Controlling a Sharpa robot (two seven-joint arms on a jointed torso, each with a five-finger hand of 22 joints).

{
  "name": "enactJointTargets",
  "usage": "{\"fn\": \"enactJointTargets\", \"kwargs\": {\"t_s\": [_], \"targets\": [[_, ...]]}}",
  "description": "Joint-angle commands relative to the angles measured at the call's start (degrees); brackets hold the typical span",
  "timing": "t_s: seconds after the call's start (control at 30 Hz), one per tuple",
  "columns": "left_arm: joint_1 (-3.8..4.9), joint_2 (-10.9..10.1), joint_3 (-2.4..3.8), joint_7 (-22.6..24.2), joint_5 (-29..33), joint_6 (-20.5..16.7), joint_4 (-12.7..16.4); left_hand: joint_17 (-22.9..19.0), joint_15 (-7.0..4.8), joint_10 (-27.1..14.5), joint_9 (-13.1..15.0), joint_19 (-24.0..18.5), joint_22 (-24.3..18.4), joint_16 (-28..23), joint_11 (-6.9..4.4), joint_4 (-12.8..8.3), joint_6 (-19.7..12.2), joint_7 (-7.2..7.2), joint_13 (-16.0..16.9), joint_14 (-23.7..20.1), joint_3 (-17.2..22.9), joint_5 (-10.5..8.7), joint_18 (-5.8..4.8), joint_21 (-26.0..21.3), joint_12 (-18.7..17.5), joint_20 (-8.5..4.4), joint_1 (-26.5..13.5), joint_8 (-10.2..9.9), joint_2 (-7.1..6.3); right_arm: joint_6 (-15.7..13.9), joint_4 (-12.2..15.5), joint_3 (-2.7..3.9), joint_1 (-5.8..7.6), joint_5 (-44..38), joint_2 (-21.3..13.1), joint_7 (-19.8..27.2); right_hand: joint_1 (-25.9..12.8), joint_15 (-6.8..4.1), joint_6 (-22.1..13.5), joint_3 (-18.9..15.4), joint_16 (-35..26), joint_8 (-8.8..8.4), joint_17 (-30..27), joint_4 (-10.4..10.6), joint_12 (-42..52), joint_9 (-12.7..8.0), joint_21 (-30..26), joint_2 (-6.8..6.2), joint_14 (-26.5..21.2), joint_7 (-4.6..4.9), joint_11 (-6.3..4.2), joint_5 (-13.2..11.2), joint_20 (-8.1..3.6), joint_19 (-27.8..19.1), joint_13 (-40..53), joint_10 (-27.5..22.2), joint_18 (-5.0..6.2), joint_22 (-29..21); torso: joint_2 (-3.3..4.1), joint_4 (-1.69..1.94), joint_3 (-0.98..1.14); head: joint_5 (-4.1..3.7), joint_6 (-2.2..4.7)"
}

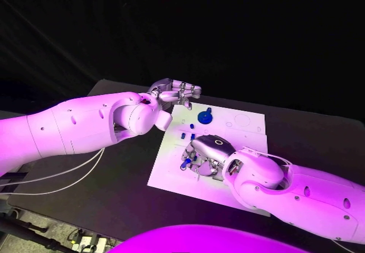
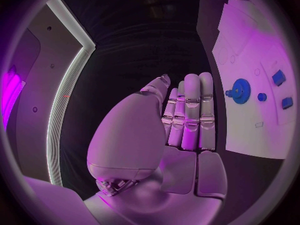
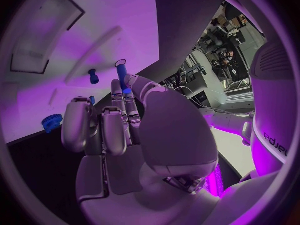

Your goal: Assemble the parts on the task board

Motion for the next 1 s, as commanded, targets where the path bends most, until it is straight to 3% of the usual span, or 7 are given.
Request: {"fn": "enactJointTargets", "kwargs": {"t_s": [0.03,0.87,1.0], "targets": [[0.07,0.1,0.04,0.2,-0.1,0.9,0.0,-0.1,-0.06,-0.4,0.0,0.1,-0.1,-0.1,-0.13,-0.3,-0.4,-0.03,0.1,-0.2,-0.2,0.15,0.74,-0.2,0.3,0.07,0.4,0.2,-0.03,1.8,-0.1,-0.04,-0.23,-1.6,0.2,-0.3,0.1,-0.19,0.0,0.2,0.0,0.26,0.0,-0.1,-0.2,0.0,-0.4,0.39,2.3,0.33,-1.11,0.1,0.12,0.1,0.1,1.2,-0.37,7.2,-0.02,-0.04,0.0,0.21,-0.16],[0.07,0.0,0.04,0.1,-0.1,0.9,-0.2,-0.1,-0.06,-0.4,0.0,0.1,-0.1,-0.1,-0.13,-0.3,-0.4,-0.03,0.1,-0.2,-0.2,0.15,0.74,-0.2,0.3,0.07,0.4,0.2,-0.03,3.0,-1.8,-0.29,-0.69,-2.5,1.3,-0.8,0.1,-0.18,-0.1,0.2,0.0,0.23,-0.1,-0.2,-0.3,0.1,-0.5,0.38,2.3,0.33,-1.11,0.1,0.13,0.0,0.1,1.2,-0.35,7.2,0.0,-0.04,0.0,0.42,-0.45],[0.08,0.0,0.04,0.1,-0.1,0.9,-0.1,-0.1,-0.07,-0.5,0.0,0.1,-0.1,-0.1,-0.12,-0.4,-0.5,-0.01,0.1,-0.2,-0.2,0.14,0.73,-0.3,0.4,0.05,0.6,0.3,0.06,3.1,-2.1,-0.46,-0.83,-2.4,1.8,-0.6,-0.7,0.09,-1.0,0.1,0.0,-0.32,-0.2,-0.2,-1.1,0.0,-0.7,-0.06,2.2,0.69,-0.74,0.1,0.29,-0.1,-0.1,0.3,-0.33,7.2,-0.03,-0.04,-0.03,0.42,-0.51]]}}
